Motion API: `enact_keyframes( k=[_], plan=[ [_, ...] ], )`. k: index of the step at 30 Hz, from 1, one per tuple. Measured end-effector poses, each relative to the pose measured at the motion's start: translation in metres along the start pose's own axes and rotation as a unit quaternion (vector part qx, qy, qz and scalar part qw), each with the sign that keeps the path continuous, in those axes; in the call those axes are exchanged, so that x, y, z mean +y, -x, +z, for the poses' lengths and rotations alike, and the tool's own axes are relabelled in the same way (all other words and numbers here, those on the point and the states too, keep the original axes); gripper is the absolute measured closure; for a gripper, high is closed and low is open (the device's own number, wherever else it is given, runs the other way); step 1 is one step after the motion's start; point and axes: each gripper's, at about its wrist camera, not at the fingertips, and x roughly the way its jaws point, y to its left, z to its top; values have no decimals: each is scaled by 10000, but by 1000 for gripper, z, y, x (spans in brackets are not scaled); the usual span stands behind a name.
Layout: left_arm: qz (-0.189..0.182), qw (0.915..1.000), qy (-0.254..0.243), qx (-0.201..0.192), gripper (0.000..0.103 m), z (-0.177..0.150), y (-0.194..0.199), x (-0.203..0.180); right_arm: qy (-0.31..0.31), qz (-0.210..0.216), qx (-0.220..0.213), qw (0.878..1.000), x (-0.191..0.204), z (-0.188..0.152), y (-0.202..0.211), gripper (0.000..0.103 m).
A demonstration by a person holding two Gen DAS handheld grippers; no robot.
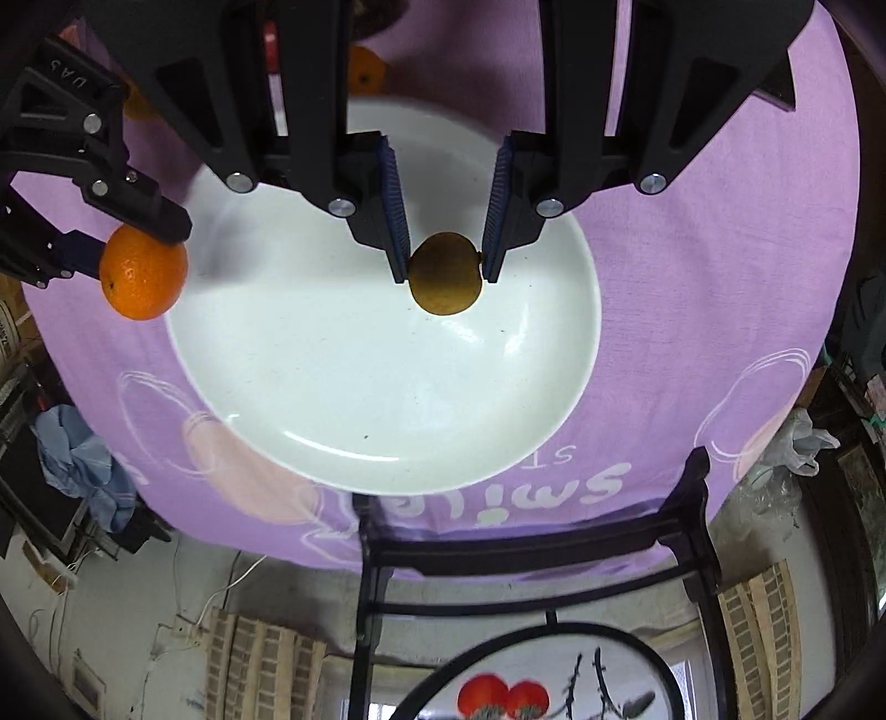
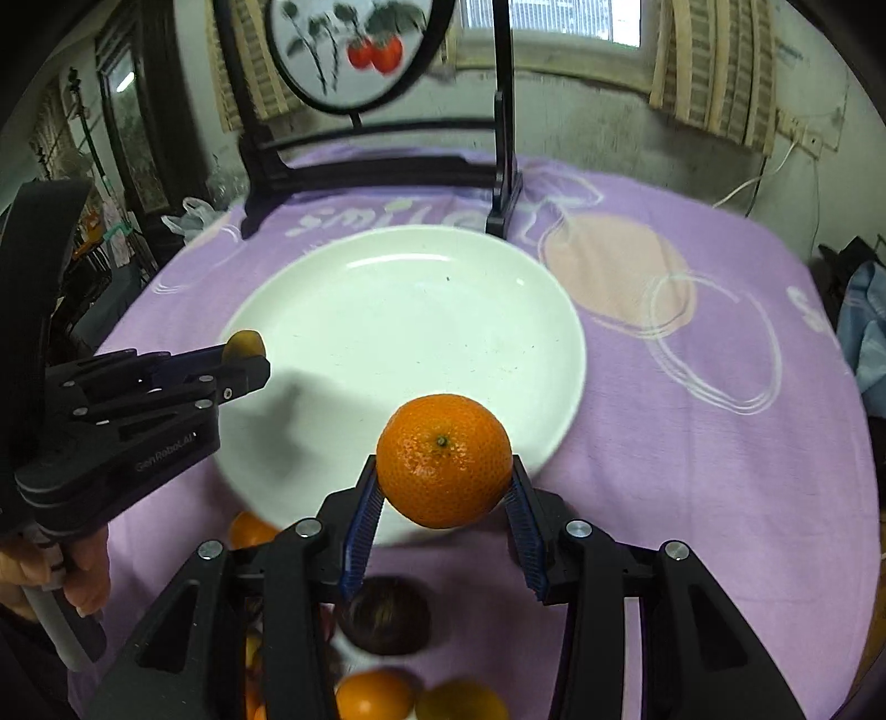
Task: Organize fruits
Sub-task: 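Carry the lime to the white plate with the left tool while the right tool carries the tangerine there, then release both fruits onto the plate and pull both tools back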
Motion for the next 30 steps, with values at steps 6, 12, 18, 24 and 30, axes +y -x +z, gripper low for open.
enact_keyframes(
  k=[6, 12, 18, 24, 30],
  plan=[
    [216, 9995, 29, 212, 45, 2, -22, 2, -251, 158, 95, 9995, -5, 4, -19, 44],
    [374, 9992, -60, -105, 31, -4, 7, -3, -66, 104, -254, 9996, -3, -5, 11, 42],
    [351, 9992, -84, -162, 20, -32, 39, -5, -242, 210, -336, 9989, -21, -38, 45, 37],
    [312, 9991, -110, -257, 17, -79, 71, -5, -418, -72, -445, 9981, -47, -87, 78, 29],
    [495, 9978, -170, -400, 15, -126, 95, -5, -560, -227, -358, 9975, -62, -140, 99, 29]
  ],
)
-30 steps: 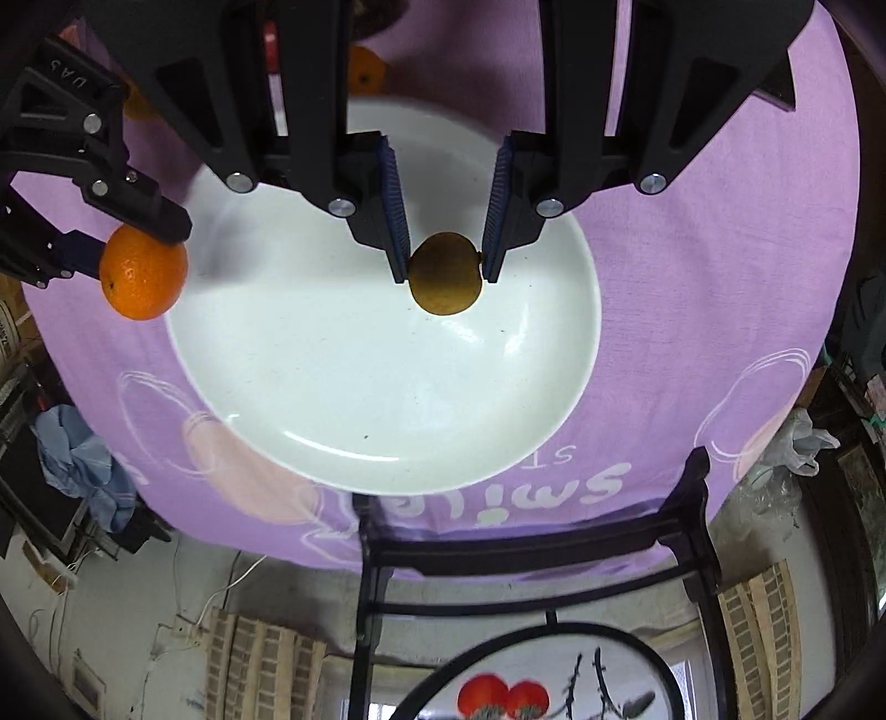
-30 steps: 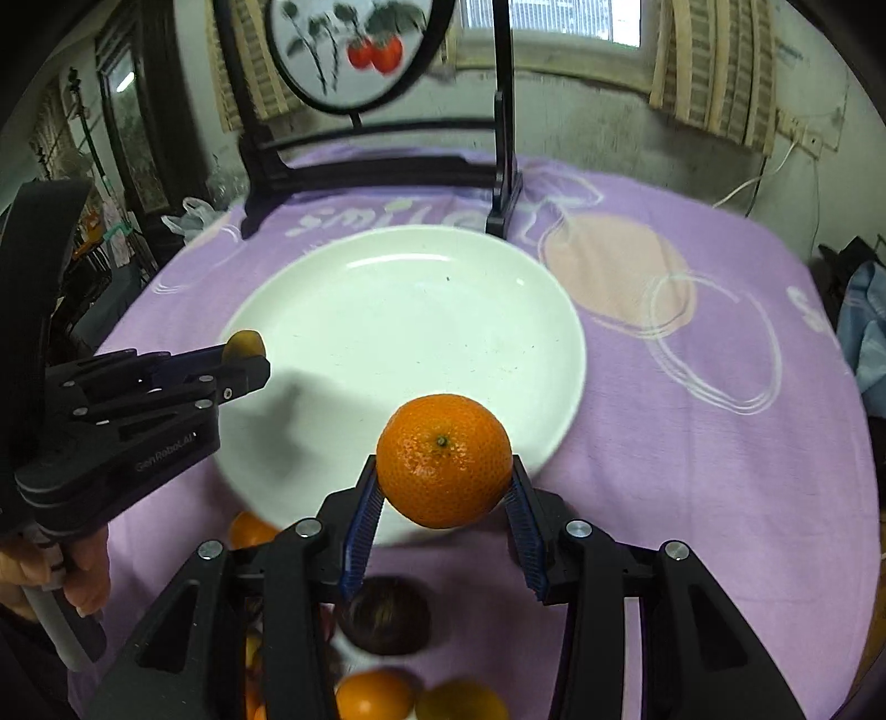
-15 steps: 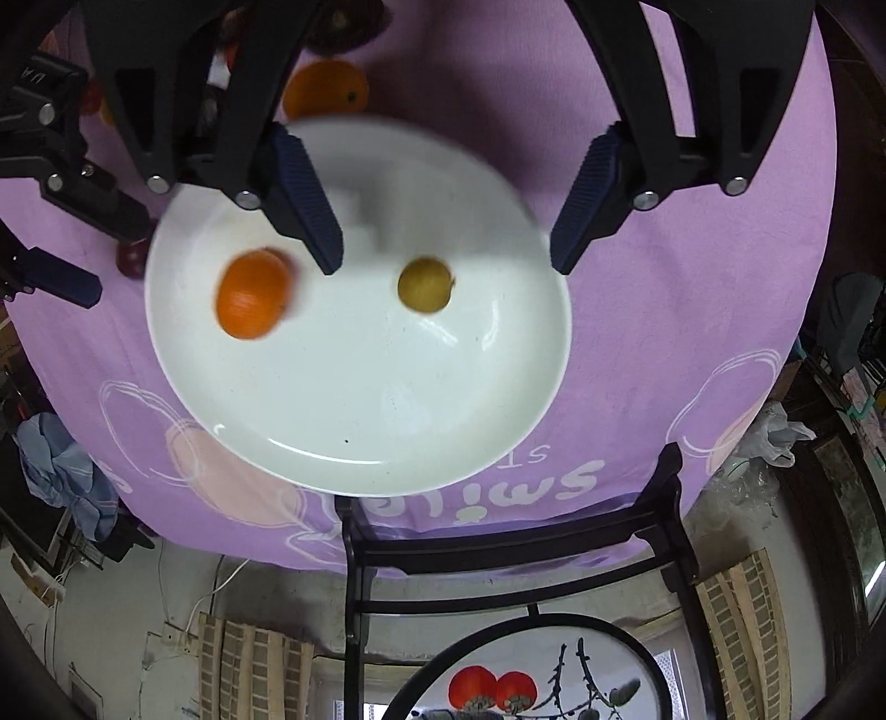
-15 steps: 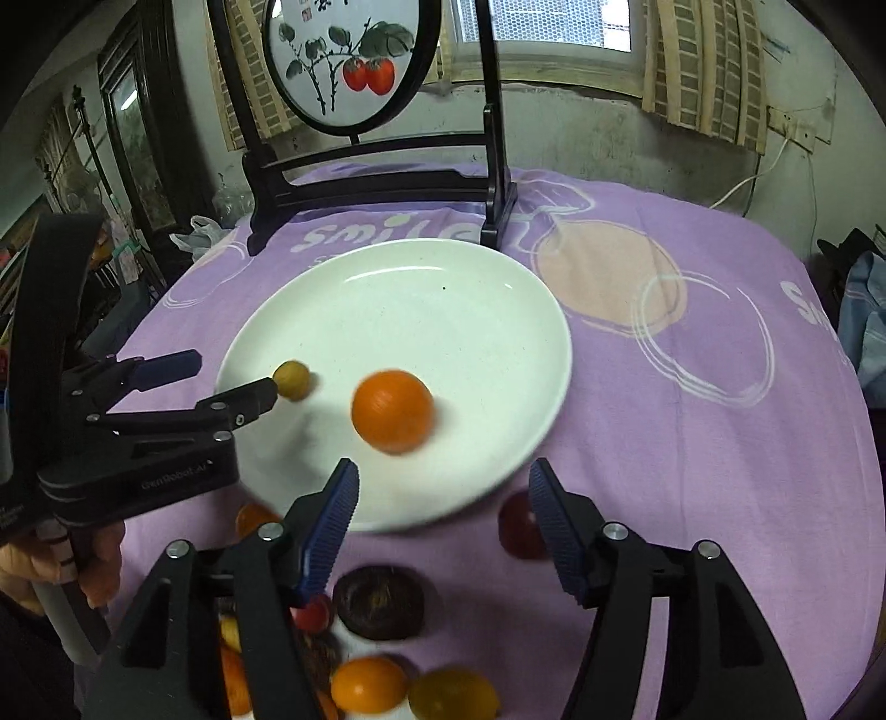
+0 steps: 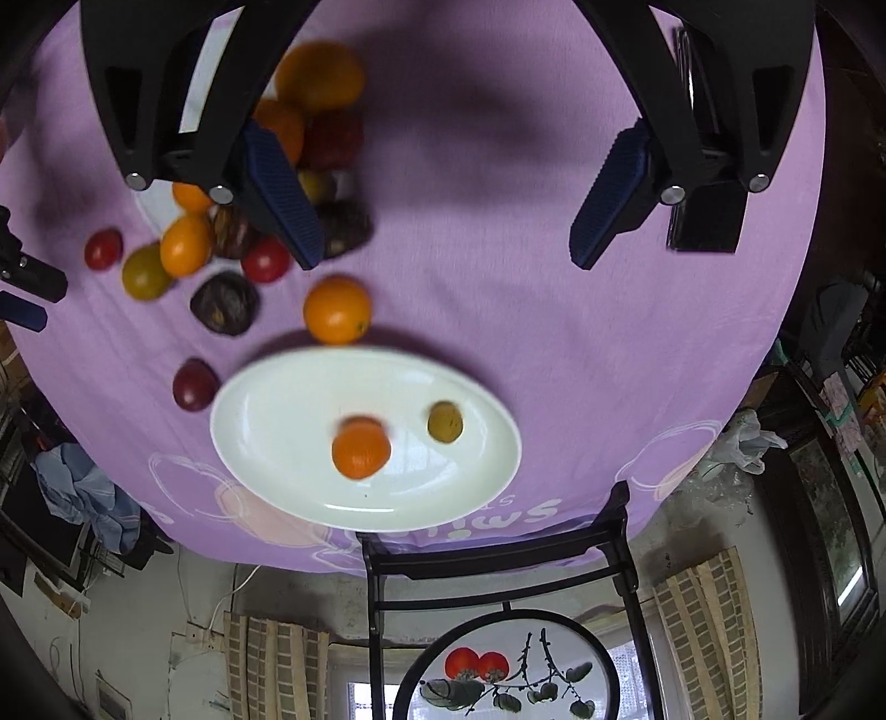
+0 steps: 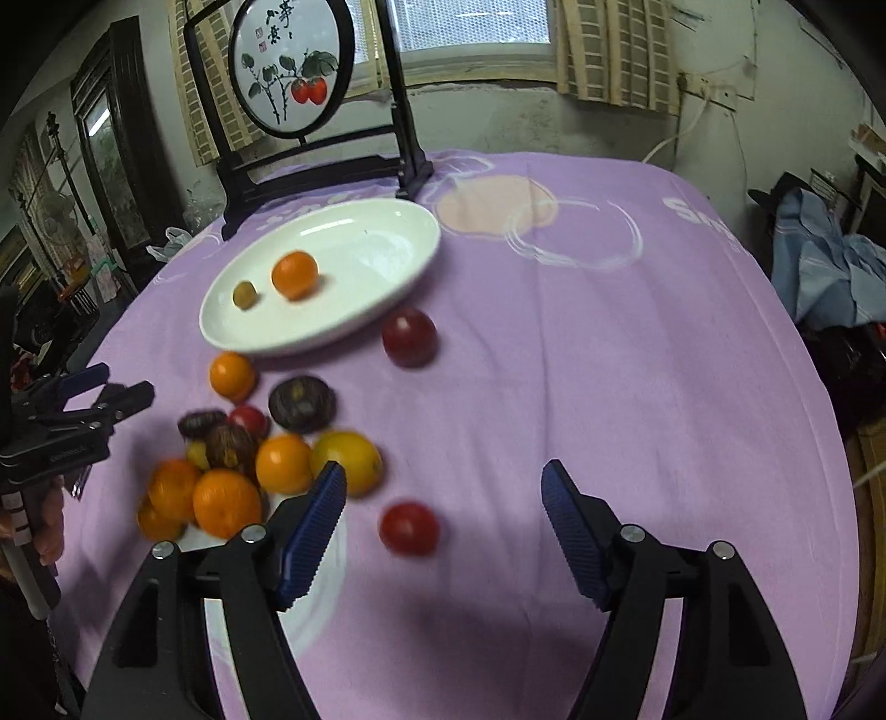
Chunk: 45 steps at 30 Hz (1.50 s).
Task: Organize fruits
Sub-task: 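Release both fruits onto the plate and pull both tools back, then grasp the orange with the left tool while the right tool grasps the red tomato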
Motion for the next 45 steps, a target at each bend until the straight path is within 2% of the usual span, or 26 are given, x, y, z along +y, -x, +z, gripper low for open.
enact_keyframes(
  k=[5, 11, 19, 25, 28, 31, 33, 35, 41, 45],
  plan=[
    [-75, 10000, 12, -27, 15, -27, 17, 0, 174, -178, 193, 9995, 4, -37, 2, 29],
    [-275, 9996, -116, 20, 15, -51, 27, -12, 120, -84, 328, 9994, 8, -61, 1, 29],
    [-530, 9979, -310, 191, 15, -64, 19, -29, 122, -13, 477, 9988, 12, -68, -6, 29],
    [-583, 9968, -432, 335, 15, -70, 5, -38, 148, 39, 470, 9988, 14, -67, -7, 29],
    [-564, 9964, -465, 420, 25, -71, -3, -40, 178, 51, 482, 9987, 15, -66, -8, 29],
    [-570, 9957, -533, 490, 31, -71, -9, -43, 251, 50, 498, 9984, 16, -64, -10, 29],
    [-589, 9952, -563, 536, 49, -72, -12, -44, 365, -43, 510, 9980, 19, -59, -13, 29],
    [-728, 9948, -482, 533, 60, -70, -12, -43, 451, -137, 523, 9975, 21, -53, -17, 29],
    [-724, 9944, -614, 469, 61, -72, -10, -46, 604, -291, 531, 9963, 28, -36, -29, 29],
    [-844, 9938, -537, 493, 61, -74, -5, -41, 635, -231, 523, 9963, 30, -27, -38, 29]
  ],
)
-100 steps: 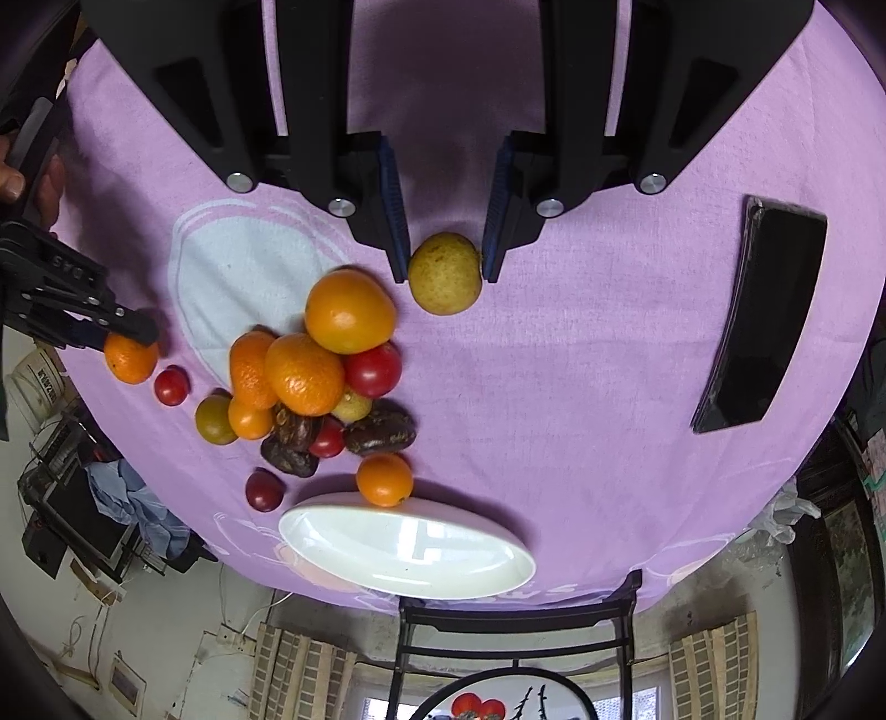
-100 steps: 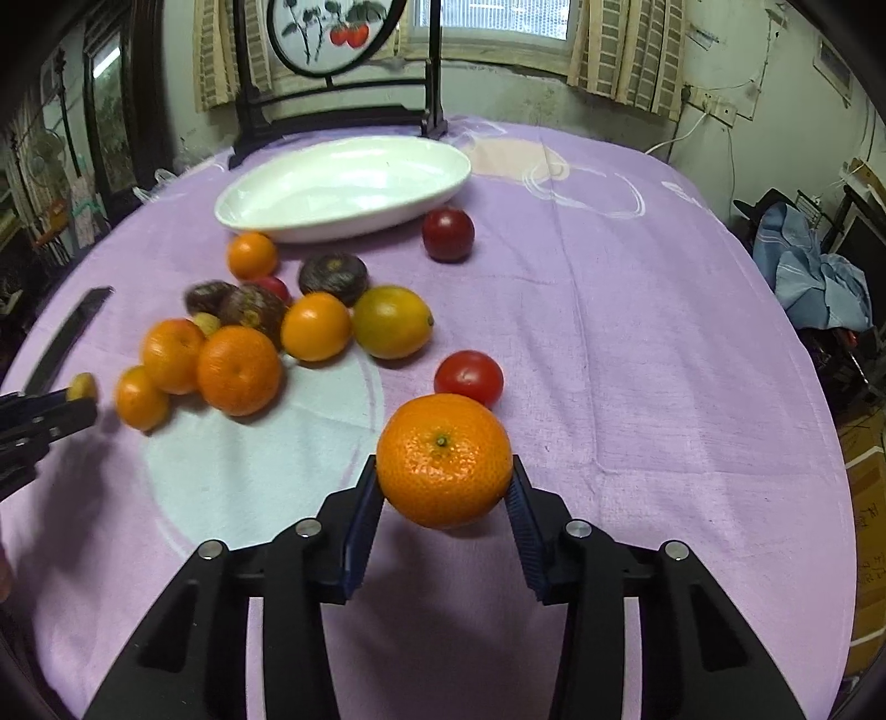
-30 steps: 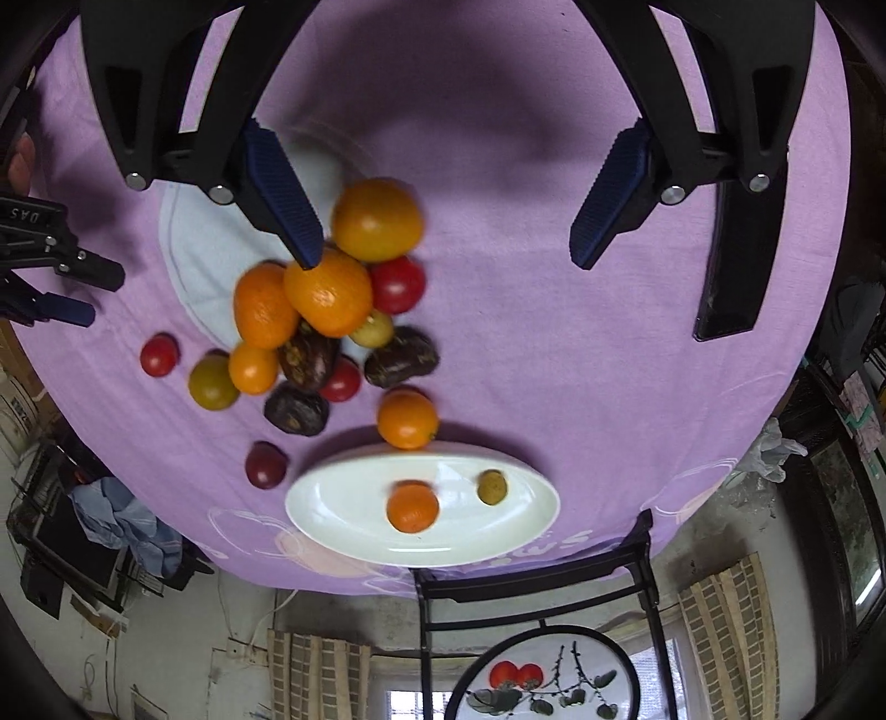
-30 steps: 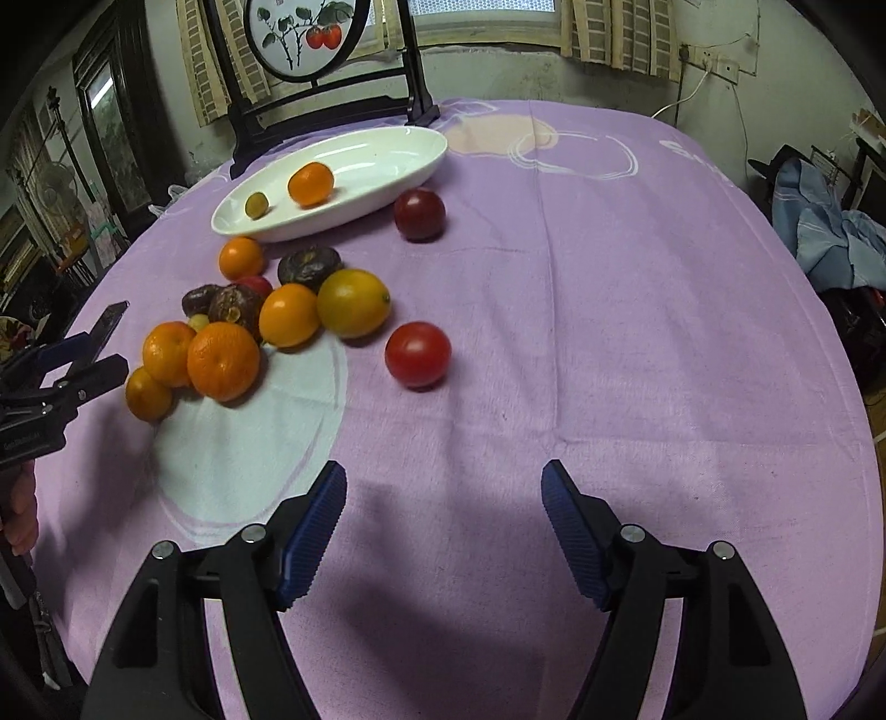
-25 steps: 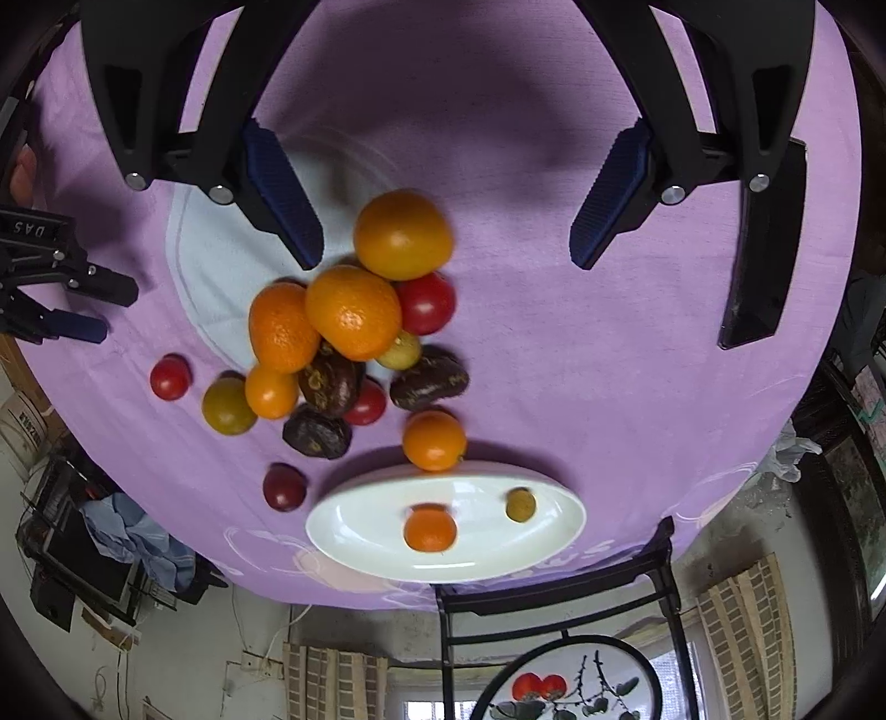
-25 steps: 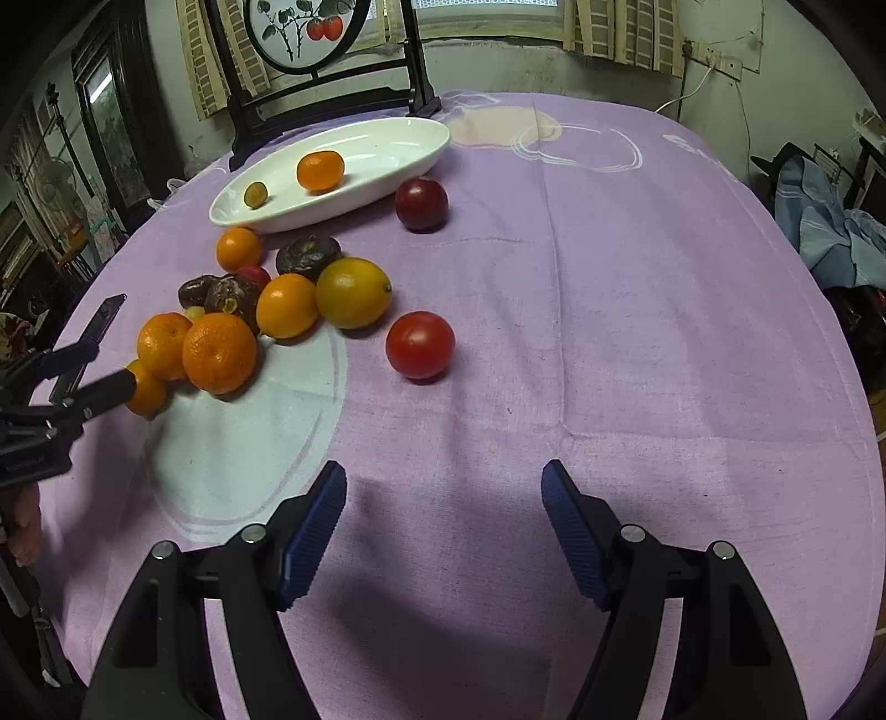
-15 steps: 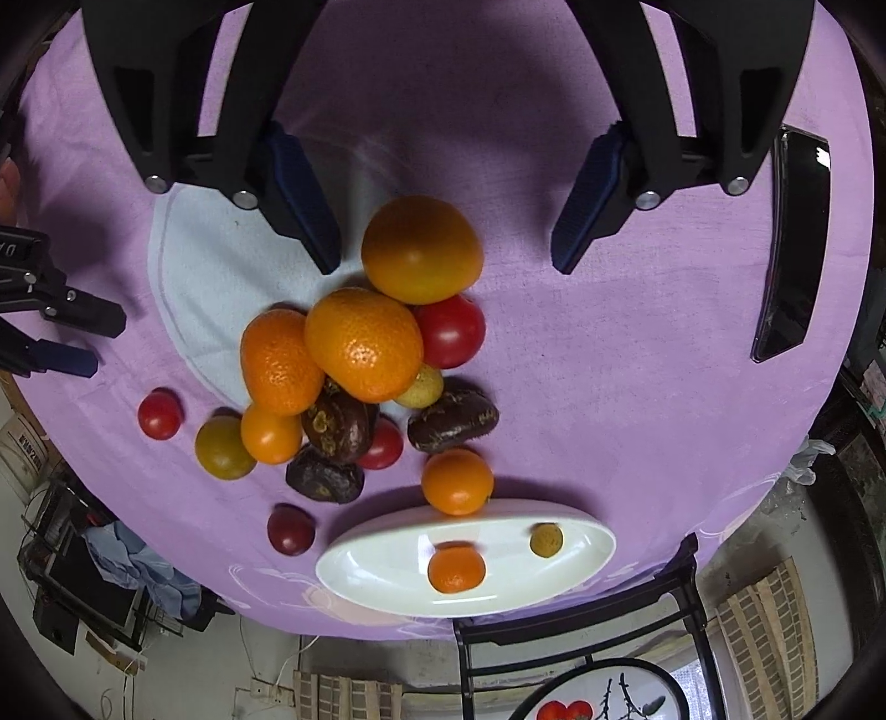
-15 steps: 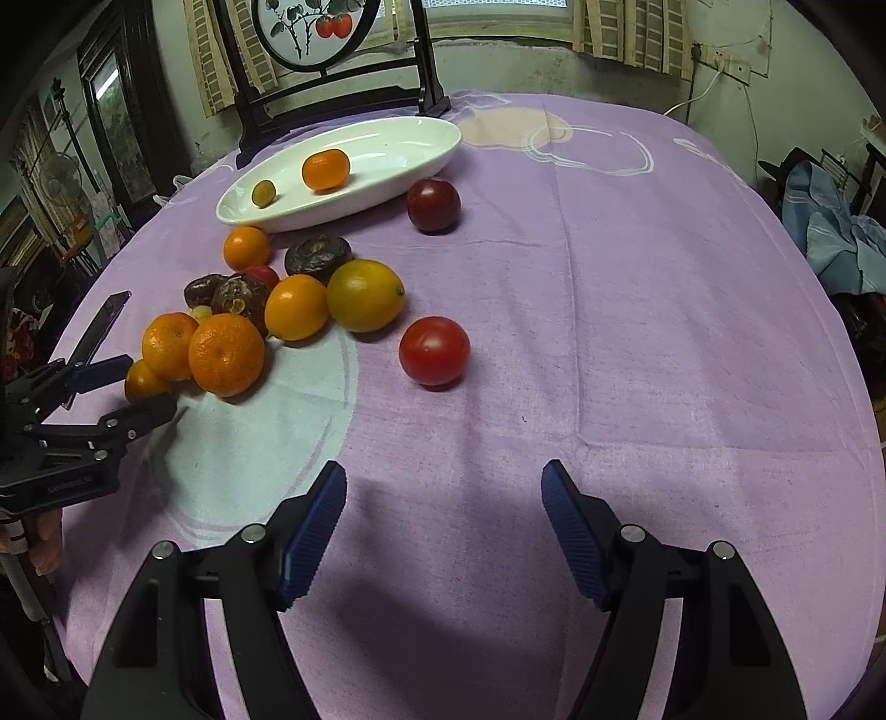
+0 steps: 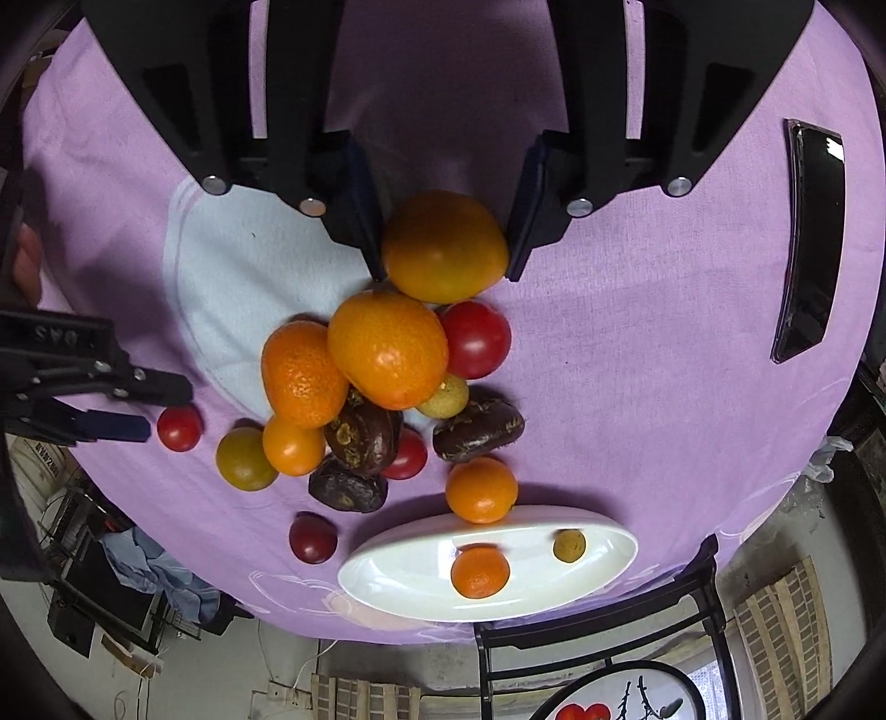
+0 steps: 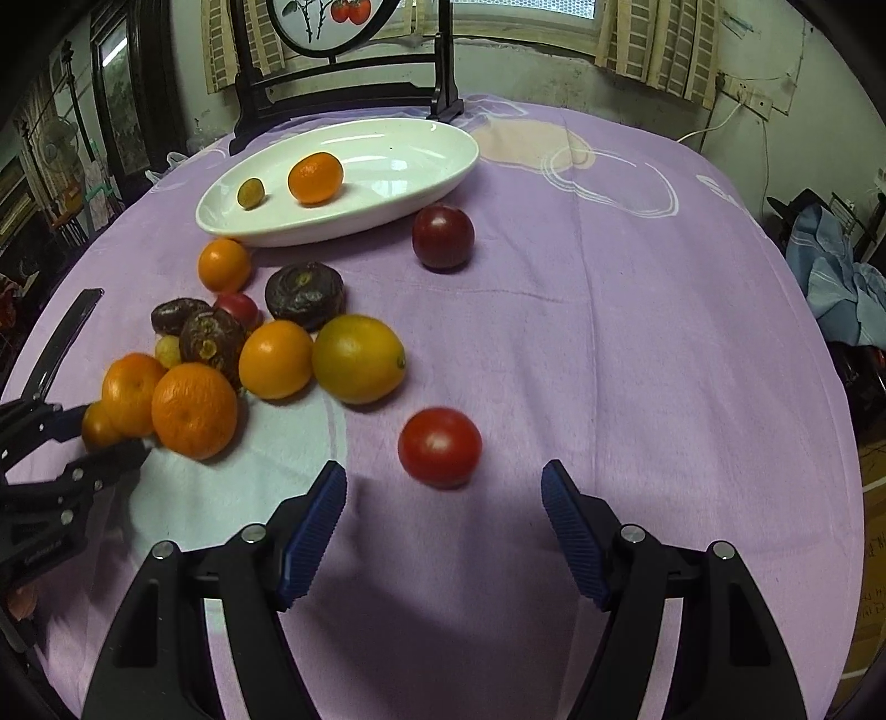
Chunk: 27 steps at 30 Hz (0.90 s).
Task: Organize fruits
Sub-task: 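Grasp the orange with the left tool while the right tool grasps the red tomato, then carry the orange and red tomato to the white plate with both tools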
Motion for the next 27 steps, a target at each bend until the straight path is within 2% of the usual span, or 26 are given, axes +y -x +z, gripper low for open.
enact_keyframes(
  k=[3, 5, 6, 7, 8, 9, 20, 27],
  plan=[
    [4, 10000, 27, -58, 61, -3, 7, 3, 89, -155, 62, 9998, 1, 5, -7, 30],
    [-26, 9999, 80, -132, 62, -4, 13, 7, 127, -188, 84, 9997, 2, 7, -10, 37],
    [-41, 9998, 102, -154, 62, -4, 15, 9, 122, -191, 106, 9997, 2, 7, -11, 42],
    [-49, 9998, 115, -173, 62, -4, 17, 10, 100, -184, 133, 9997, 1, 6, -13, 56],
    [-35, 9998, 123, -180, 62, -5, 17, 11, 34, -11, 143, 9999, -1, 6, -13, 67],
    [-19, 9998, 134, -170, 61, -5, 17, 12, 13, 41, 134, 9999, -1, 6, -12, 72],
    [-84, 9995, 182, -242, 62, -5, 27, 16, -24, 45, -179, 9998, -3, 0, 20, 72],
    [-165, 9986, 95, -496, 62, 17, 49, 19, 20, 200, -623, 9979, -1, 13, 55, 72]
  ],
)
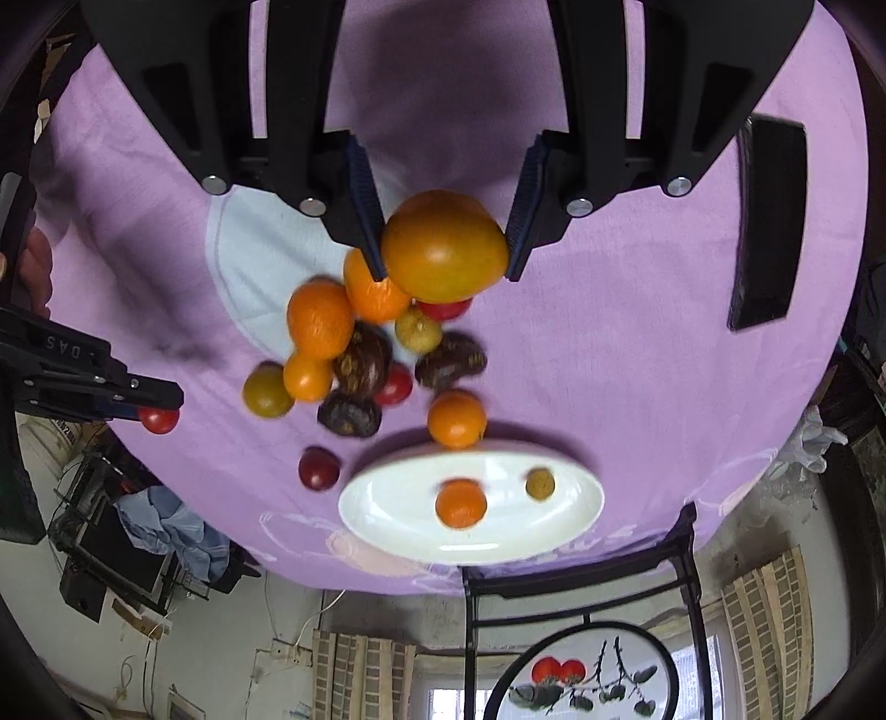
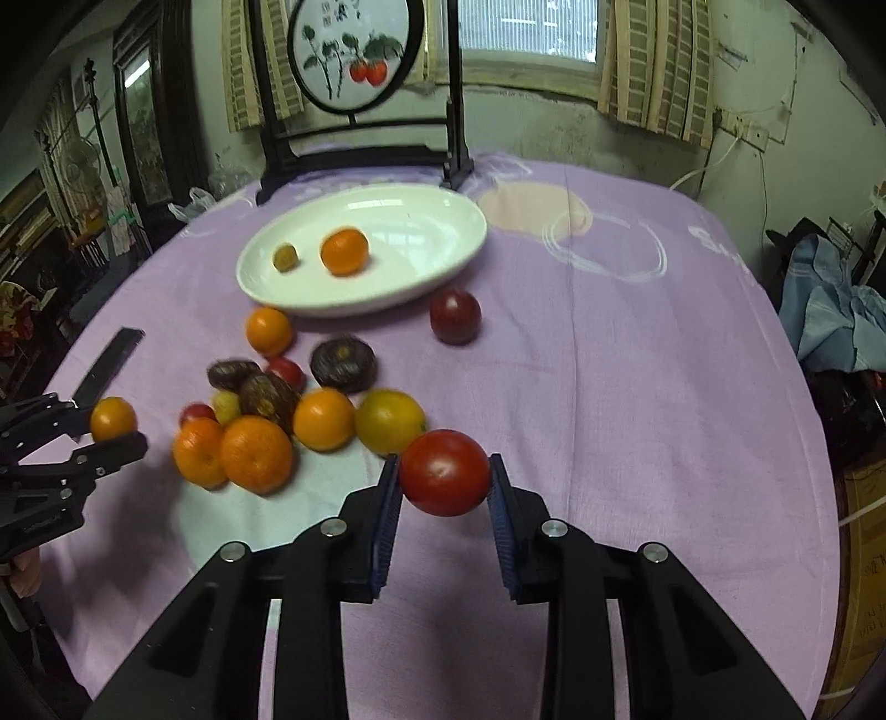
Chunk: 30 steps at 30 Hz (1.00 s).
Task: Organize fruits
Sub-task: 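Carry the orange and red tomato to the white plate with both tools, then release the orange and tomato onto the plate and withdraw both tools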
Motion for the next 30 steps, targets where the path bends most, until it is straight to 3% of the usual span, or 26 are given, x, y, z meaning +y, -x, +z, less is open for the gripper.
enact_keyframes(
  k=[8, 13, 21, 28, 29, 30],
  plan=[
    [130, 9993, -15, -349, 62, 67, -1, 11, 121, 227, -500, 9984, 19, 53, 10, 72],
    [294, 9981, 255, -484, 62, 111, -30, 30, 20, 379, -622, 9973, 25, 94, -17, 72],
    [529, 9967, 604, 126, 62, 138, -111, 52, -154, 428, -35, 9990, 32, 128, -92, 71],
    [575, 9946, 803, 333, 61, 145, -138, 60, -338, 299, 369, 9983, 30, 134, -133, 71],
    [583, 9943, 816, 348, 61, 146, -138, 62, -347, 273, 356, 9984, 29, 134, -135, 69],
    [587, 9940, 851, 353, 56, 147, -139, 63, -369, 240, 353, 9984, 28, 134, -136, 52]
  ],
)
